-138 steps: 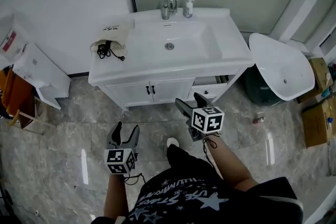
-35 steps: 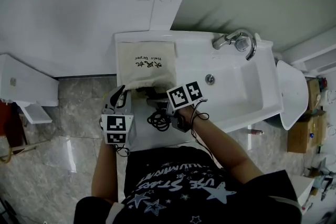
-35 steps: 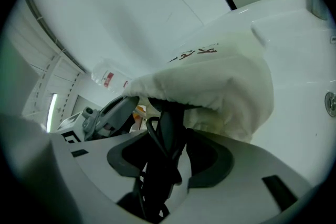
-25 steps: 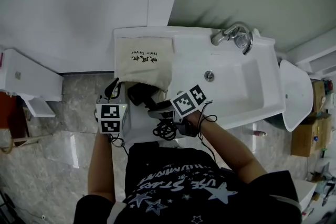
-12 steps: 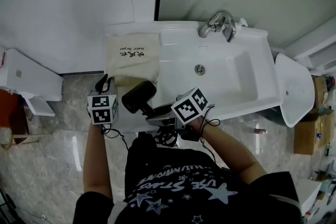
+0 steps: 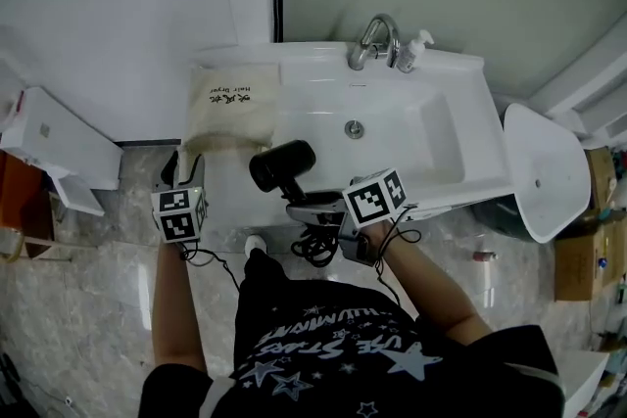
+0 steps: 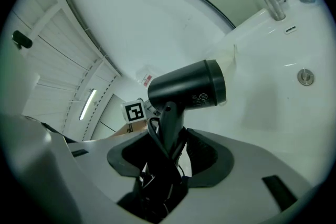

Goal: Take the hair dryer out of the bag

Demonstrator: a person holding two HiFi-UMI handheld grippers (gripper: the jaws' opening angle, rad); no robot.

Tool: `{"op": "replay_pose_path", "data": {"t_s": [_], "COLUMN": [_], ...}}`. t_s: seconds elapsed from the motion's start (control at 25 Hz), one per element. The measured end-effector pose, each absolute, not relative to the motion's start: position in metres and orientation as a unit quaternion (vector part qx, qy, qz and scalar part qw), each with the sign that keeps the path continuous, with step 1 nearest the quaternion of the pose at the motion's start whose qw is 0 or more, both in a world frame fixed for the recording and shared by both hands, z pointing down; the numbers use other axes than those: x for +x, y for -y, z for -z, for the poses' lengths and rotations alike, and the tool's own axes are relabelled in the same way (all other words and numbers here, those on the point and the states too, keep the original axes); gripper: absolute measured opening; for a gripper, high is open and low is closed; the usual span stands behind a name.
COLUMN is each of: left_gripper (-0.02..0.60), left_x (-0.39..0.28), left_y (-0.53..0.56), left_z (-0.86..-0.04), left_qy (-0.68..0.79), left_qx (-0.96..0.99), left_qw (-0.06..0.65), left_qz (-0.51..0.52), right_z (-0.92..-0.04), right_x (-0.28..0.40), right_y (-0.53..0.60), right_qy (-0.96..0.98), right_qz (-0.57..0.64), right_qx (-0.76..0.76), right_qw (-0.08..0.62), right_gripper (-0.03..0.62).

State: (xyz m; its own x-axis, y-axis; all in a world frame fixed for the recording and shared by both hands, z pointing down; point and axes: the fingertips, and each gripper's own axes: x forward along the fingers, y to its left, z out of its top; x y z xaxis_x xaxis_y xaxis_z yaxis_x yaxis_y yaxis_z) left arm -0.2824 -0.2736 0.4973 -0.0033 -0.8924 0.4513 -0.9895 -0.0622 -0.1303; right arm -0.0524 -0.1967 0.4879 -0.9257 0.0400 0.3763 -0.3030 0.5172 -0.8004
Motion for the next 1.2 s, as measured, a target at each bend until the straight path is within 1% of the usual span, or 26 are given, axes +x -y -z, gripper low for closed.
{"op": "replay_pose_path", "data": {"t_s": [0.2, 0.36, 0.48, 0.6, 0.72, 0.88, 1.2], "left_gripper": [0.222, 0.218, 0.183, 0.116, 0.071, 0.058, 0.057], "left_x": [-0.237, -0.187, -0.149, -0.118, -0.094, -0.069, -0.049], "left_y": [0.218, 0.167, 0.139, 0.117, 0.103, 0.084, 0.022], "left_z": [-0.476, -0.469, -0.465, -0.462, -0.463, -0.475, -0.487], "left_qy": [0.697, 0.690, 0.678, 0.669, 0.661, 0.643, 0.630], "left_qx": [0.689, 0.700, 0.714, 0.724, 0.732, 0.746, 0.753], "left_qw": [0.102, 0.110, 0.115, 0.120, 0.127, 0.130, 0.159], "left_qz": [-0.174, -0.147, -0.134, -0.120, -0.105, -0.113, -0.102], "right_z": [-0.473, -0.461, -0.457, -0.455, -0.454, -0.467, -0.473], "right_x": [-0.009, 0.022, 0.043, 0.060, 0.074, 0.088, 0.097], "right_y": [0.185, 0.172, 0.167, 0.159, 0.152, 0.143, 0.090], "right_qy": [0.867, 0.878, 0.877, 0.874, 0.877, 0.871, 0.871], "right_qz": [-0.468, -0.454, -0.457, -0.464, -0.457, -0.461, -0.451], "right_qx": [0.094, 0.105, 0.118, 0.131, 0.146, 0.169, 0.192], "right_qw": [0.143, 0.108, 0.087, 0.059, 0.033, 0.027, 0.041], "right_gripper": [0.202, 0.204, 0.204, 0.204, 0.204, 0.204, 0.204]}}
